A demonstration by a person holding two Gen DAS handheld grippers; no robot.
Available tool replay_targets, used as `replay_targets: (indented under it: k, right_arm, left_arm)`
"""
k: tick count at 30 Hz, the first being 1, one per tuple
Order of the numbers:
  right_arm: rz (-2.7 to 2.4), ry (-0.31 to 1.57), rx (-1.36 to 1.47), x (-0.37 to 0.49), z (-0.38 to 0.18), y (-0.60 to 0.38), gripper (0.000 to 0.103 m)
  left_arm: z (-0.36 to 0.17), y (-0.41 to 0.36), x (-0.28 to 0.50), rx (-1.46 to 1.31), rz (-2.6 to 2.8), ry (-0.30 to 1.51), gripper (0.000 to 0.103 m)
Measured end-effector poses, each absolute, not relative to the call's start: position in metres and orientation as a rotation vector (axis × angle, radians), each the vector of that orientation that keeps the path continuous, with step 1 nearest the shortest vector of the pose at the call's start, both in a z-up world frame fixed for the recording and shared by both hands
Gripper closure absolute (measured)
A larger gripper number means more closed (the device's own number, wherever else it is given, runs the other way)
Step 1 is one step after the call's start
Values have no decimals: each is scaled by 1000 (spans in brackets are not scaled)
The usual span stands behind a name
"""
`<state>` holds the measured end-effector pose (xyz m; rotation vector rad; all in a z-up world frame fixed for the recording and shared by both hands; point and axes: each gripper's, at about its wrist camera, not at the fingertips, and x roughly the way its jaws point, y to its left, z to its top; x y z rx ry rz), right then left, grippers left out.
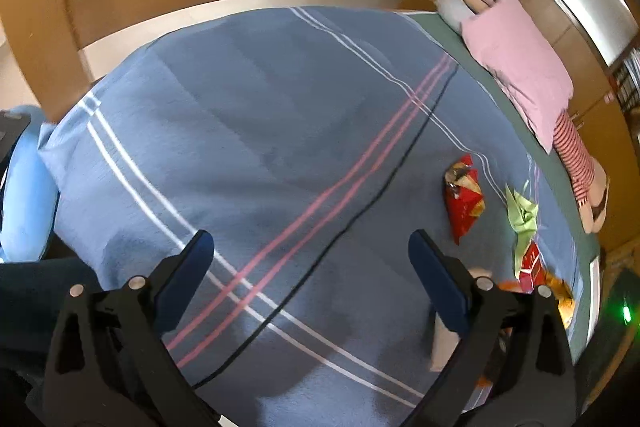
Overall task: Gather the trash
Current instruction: 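Grasp the orange mailer bag with the right gripper while the left approaches the paper cup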
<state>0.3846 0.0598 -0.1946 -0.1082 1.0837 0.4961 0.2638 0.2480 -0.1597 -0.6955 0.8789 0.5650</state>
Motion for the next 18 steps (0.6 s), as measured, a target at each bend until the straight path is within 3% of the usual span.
replay_targets:
  k: [18]
  right_arm:
    - [282, 959, 133, 316, -141, -42, 33]
  left_arm:
    - [-161, 215, 284, -628, 348, 917, 4]
